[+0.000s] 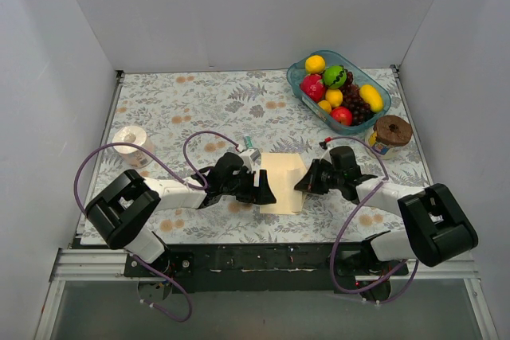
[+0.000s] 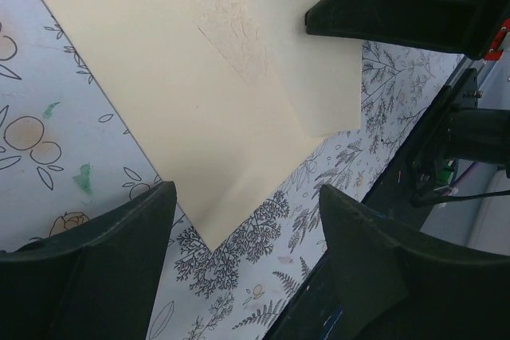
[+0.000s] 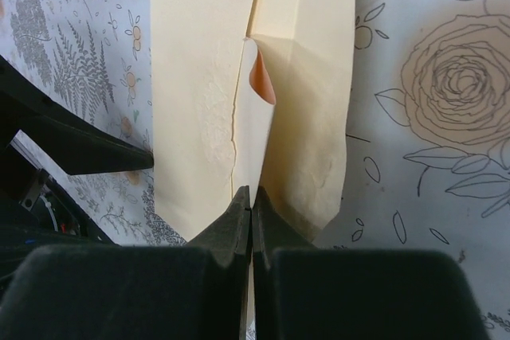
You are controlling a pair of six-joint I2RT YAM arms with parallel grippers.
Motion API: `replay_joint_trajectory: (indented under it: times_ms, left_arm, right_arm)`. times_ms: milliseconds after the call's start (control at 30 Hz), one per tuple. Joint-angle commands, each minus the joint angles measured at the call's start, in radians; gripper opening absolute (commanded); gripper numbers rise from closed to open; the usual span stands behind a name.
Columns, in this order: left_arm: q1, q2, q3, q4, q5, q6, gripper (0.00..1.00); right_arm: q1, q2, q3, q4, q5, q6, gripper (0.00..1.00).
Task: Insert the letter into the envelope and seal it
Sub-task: Place the 1/2-folded letter in the envelope.
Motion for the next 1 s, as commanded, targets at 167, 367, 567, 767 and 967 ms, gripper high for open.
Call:
replay_joint_trajectory:
  times_ms: [167,367,567,767,967]
  left_arm:
    - [-0.009,-0.007,-0.013,-0.053,0.0,0.015,0.72]
    - [-0.009,-0.021,-0.006,-0.076,-0.022,0.023,0.72]
    - [-0.009,-0.029,-0.01,-0.076,-0.032,0.023,0.72]
    - [-0.009,-0.03,-0.012,-0.073,-0.031,0.02,0.72]
    - [-0.009,-0.032,-0.007,-0.079,-0.039,0.023,0.72]
  right_arm:
    - [0.029,0.048,0.061,0.077,-0.077,-0.039,0.01]
    - [0.03,0.001,0.119,-0.071,0.014,-0.128,0.23]
    - [0.029,-0.067,0.2,-0.218,0.143,-0.197,0.38]
    - [0.029,-0.051,0.212,-0.237,0.169,-0.211,0.39]
    - [0.029,-0.035,0.208,-0.229,0.18,-0.209,0.39]
